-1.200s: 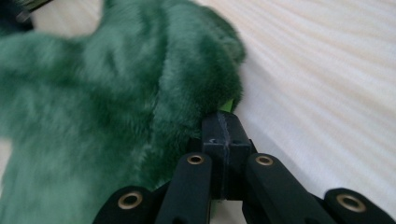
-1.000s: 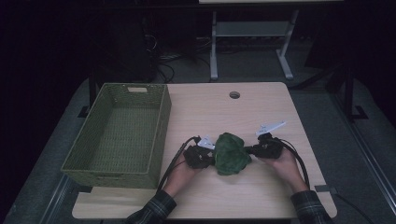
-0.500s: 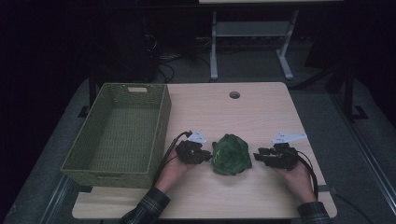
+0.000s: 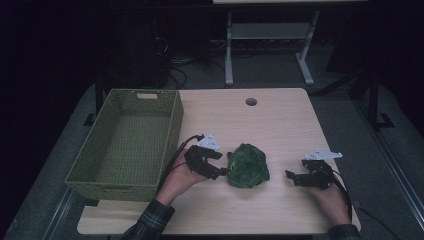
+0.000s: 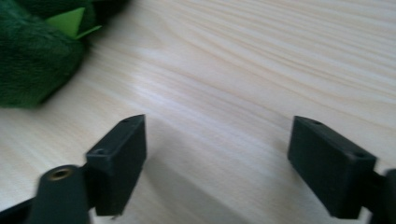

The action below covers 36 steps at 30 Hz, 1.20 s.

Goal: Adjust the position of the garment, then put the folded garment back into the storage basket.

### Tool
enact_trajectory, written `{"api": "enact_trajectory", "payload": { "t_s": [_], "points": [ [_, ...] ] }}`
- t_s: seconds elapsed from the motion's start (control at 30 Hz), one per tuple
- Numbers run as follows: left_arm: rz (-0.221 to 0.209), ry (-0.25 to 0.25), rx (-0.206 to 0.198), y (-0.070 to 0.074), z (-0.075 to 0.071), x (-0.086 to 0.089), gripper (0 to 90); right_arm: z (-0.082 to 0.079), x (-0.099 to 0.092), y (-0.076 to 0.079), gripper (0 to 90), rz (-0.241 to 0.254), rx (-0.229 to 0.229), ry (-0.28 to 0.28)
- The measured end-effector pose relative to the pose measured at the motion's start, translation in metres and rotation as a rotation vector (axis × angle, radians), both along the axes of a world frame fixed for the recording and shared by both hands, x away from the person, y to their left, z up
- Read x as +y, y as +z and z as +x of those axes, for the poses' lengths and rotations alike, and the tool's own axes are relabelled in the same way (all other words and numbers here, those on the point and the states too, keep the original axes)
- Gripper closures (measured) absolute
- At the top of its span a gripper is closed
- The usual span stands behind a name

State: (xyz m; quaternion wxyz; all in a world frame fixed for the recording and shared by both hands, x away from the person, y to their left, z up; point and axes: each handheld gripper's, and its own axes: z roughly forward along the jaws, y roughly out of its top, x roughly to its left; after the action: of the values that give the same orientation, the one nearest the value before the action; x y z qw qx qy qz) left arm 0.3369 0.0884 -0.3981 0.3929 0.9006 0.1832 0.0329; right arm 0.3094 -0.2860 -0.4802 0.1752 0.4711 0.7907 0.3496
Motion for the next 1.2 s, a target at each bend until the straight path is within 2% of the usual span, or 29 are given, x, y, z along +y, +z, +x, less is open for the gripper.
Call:
{"api": "enact_trajectory", "payload": {
  "t_s": [0.03, 0.07, 0.17, 0.23, 0.27, 0.37, 0.43, 0.47, 0.5, 0.53, 0.6, 0.73, 1.0, 1.2],
  "points": [
    [-0.003, -0.013, 0.004, 0.001, 0.000, -0.003, 31.5, 0.000, 0.000, -0.003, 12.9, -0.018, -0.023, -0.010],
    [-0.001, -0.023, 0.005, 0.002, -0.001, -0.007, 30.1, 0.000, -0.001, -0.003, 13.1, -0.018, -0.016, -0.022],
    [0.052, -0.057, -0.010, 0.004, -0.002, -0.019, 24.4, 0.000, -0.001, -0.003, 13.1, -0.020, -0.017, -0.024],
    [0.065, -0.069, -0.019, 0.004, -0.004, -0.026, 22.0, 0.000, -0.001, -0.003, 13.0, -0.020, -0.016, -0.024],
    [0.092, -0.076, -0.030, 0.002, -0.003, -0.031, 19.0, 0.000, -0.001, -0.003, 13.1, -0.020, -0.016, -0.024],
    [0.105, -0.090, -0.012, -0.002, -0.001, -0.037, 18.0, -0.001, 0.000, -0.003, 12.9, -0.020, -0.017, -0.030],
    [0.139, -0.103, -0.010, -0.005, 0.002, -0.045, 17.6, -0.001, 0.000, -0.003, 12.8, -0.020, -0.016, -0.032],
    [0.166, -0.094, -0.022, -0.007, 0.006, -0.053, 16.6, -0.001, 0.000, -0.003, 12.8, -0.020, -0.016, -0.032],
    [0.166, -0.094, -0.022, -0.007, 0.006, -0.053, 16.6, -0.001, 0.000, -0.003, 12.8, -0.020, -0.016, -0.032],
    [0.208, -0.111, -0.029, -0.009, 0.009, -0.058, 16.6, -0.001, 0.000, -0.003, 12.8, -0.020, -0.017, -0.031],
    [0.218, -0.112, -0.033, -0.011, 0.010, -0.061, 16.3, -0.001, 0.000, -0.003, 12.8, -0.020, -0.017, -0.031],
    [0.273, -0.116, -0.015, -0.025, 0.015, -0.071, 15.4, -0.001, 0.000, -0.003, 12.9, -0.020, -0.017, -0.031],
    [0.338, -0.125, -0.018, -0.043, 0.014, -0.076, 13.7, -0.001, 0.000, -0.003, 12.9, -0.020, -0.017, -0.031],
    [0.361, -0.113, -0.014, -0.053, 0.013, -0.080, 13.0, -0.001, 0.000, -0.003, 12.9, -0.020, -0.017, -0.032]
  ]
}}
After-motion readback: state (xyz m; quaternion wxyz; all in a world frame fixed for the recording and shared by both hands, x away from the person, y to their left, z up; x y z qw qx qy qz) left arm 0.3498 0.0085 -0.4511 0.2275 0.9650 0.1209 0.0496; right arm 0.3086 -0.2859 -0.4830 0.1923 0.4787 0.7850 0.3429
